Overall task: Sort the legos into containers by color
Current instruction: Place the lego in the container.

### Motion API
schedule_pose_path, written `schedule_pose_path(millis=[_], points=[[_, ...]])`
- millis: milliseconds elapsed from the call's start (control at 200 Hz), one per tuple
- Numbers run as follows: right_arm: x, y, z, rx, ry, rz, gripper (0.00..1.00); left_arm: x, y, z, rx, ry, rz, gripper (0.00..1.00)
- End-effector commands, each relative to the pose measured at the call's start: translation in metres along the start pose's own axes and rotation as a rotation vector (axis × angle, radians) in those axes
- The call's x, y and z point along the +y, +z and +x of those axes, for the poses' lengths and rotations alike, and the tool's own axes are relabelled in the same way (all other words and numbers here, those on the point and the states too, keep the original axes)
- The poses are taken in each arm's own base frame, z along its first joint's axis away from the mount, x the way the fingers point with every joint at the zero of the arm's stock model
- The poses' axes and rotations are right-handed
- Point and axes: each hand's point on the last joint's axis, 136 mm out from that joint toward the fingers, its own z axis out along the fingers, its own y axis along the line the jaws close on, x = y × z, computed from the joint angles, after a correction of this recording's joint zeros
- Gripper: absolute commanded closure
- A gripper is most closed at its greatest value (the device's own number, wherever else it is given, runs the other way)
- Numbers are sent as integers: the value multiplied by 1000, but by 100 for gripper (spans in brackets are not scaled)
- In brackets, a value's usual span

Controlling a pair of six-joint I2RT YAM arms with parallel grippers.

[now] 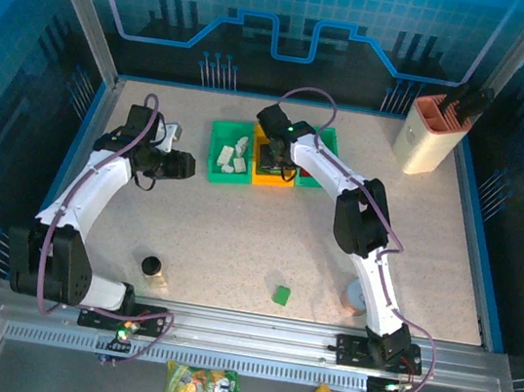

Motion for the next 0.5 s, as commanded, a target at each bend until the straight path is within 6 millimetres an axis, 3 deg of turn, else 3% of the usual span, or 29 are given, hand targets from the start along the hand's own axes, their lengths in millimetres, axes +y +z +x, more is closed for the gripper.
schedule_pose_path(millis=[0, 200, 220, 495], points=[[-9, -22, -14, -43, 19, 28, 55, 2, -7, 3, -12, 8, -3, 46], [-9, -27, -17, -56, 5, 42, 55, 2, -7, 3, -12, 7, -1, 46], [-9, -41, -23, -80, 9, 32, 55, 2, -7, 2, -12, 7, -1, 46], [-7, -62, -16, -75, -31, 36, 55, 2, -6, 3, -8, 5, 1, 46]])
